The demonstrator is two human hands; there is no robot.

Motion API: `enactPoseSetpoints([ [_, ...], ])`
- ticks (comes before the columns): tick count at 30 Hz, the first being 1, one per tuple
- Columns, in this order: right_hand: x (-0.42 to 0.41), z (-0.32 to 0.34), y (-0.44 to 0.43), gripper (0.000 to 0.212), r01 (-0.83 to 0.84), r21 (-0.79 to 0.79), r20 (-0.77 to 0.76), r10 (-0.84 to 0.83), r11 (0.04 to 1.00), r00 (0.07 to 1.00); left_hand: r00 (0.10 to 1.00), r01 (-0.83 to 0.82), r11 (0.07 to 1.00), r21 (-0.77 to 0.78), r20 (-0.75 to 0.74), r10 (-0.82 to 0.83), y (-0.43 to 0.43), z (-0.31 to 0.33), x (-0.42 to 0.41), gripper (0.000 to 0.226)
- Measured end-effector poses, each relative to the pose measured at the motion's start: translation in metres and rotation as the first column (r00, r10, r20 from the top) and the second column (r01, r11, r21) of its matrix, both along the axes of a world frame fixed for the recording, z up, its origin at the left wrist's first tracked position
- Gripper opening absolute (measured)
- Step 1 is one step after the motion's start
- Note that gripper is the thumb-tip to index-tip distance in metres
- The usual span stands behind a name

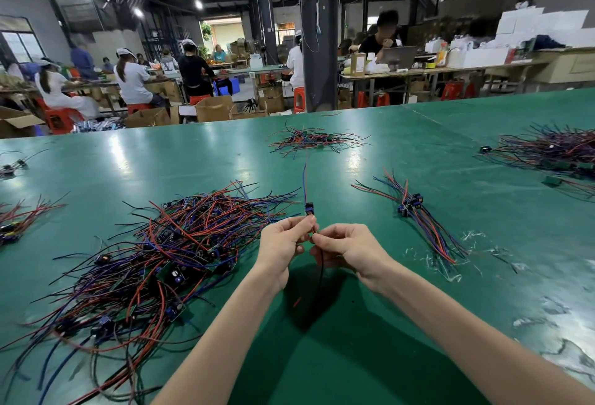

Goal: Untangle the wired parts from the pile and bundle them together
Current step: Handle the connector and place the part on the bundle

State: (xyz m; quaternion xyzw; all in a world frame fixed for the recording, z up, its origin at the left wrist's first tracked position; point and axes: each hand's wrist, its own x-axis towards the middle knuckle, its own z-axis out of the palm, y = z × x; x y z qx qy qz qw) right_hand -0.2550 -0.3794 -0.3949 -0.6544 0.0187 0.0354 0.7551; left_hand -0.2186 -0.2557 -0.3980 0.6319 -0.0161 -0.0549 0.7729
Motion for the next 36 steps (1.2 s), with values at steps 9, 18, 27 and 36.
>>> enactPoseSetpoints([
  [9,-0.0014,0.0004,0.0042,0.016,0.031,-0.015,-0.024,-0.031,0.999,0.999,0.997,-0.01,0.999,0.046,0.073,0.006,-0.0025,-0.0032,-0.003,0.011],
  [18,-0.0014,-0.0011,0.005,0.019,0.005,-0.15,-0.054,-0.013,0.989,0.998,0.993,-0.068,0.998,0.003,0.093,0.067,-0.0066,-0.0072,-0.0031,0.015],
  [27,-0.0012,-0.004,0.0062,0.02,0.021,-0.209,0.039,-0.013,0.978,0.999,0.997,-0.062,0.998,-0.027,0.041,0.063,-0.0067,-0.005,-0.0008,0.006],
  [36,-0.0018,-0.0058,0.0067,0.023,-0.03,-0.243,0.075,0.05,0.97,0.996,0.994,-0.088,0.996,0.006,0.058,0.088,-0.0031,-0.005,0.0004,0.009],
])
